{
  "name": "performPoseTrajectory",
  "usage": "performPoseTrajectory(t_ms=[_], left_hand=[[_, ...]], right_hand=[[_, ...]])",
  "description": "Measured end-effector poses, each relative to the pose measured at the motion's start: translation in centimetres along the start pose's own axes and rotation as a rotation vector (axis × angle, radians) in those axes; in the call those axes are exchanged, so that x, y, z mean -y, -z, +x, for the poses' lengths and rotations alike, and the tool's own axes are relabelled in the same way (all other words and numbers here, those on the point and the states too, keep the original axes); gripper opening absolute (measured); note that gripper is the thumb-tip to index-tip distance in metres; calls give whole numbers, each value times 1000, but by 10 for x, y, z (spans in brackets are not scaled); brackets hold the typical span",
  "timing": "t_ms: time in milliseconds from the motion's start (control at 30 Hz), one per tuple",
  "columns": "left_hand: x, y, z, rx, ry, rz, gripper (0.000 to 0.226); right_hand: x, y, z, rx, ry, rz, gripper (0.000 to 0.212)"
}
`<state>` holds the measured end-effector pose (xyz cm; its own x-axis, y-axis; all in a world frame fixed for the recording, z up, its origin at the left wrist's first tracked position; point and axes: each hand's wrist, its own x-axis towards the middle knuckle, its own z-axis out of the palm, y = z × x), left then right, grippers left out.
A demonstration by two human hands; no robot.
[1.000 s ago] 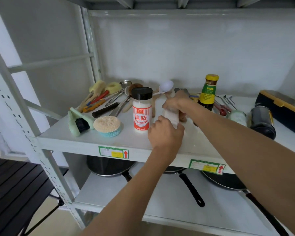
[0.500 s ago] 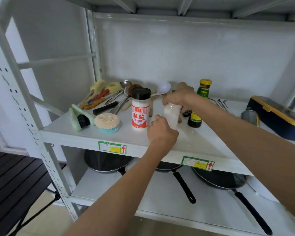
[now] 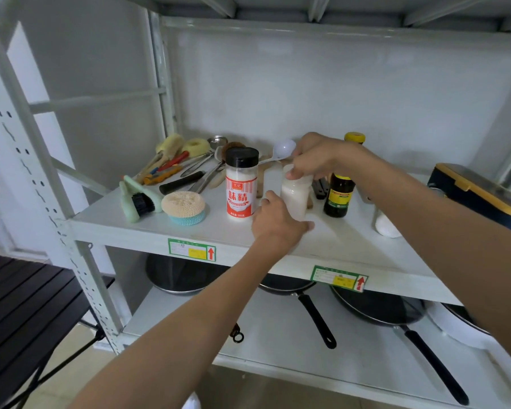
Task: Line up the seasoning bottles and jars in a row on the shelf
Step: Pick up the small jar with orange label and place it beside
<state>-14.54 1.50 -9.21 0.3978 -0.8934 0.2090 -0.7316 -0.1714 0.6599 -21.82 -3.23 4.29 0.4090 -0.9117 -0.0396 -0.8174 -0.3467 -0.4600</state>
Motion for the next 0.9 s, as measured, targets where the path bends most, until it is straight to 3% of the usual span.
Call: performPoseTrajectory(t_ms=[67, 167, 333, 500, 700, 800, 900], left_hand=[[-3, 0, 0, -14, 2, -43, 95], [0, -2, 1, -48, 5, -91, 88], [2, -3, 8, -21, -32, -112, 72], [4, -2, 18, 74, -81, -162, 57], [4, -4, 20, 49, -107, -305, 82], [8, -8, 19, 42, -126, -348, 83], [11, -8, 21, 43, -111, -389, 76]], right_hand=[[-2, 2, 1, -13, 4, -30, 17], [-6, 3, 2, -39, -14, -5, 41], [-6, 1, 1, -118, -60, -24, 59], [-4, -4, 3, -214, -53, -103, 61], [-4, 13, 6, -5, 47, -82, 56], [-5, 12, 5, 2, 89, -209, 40], [-7, 11, 6, -47, 79, -195, 42]])
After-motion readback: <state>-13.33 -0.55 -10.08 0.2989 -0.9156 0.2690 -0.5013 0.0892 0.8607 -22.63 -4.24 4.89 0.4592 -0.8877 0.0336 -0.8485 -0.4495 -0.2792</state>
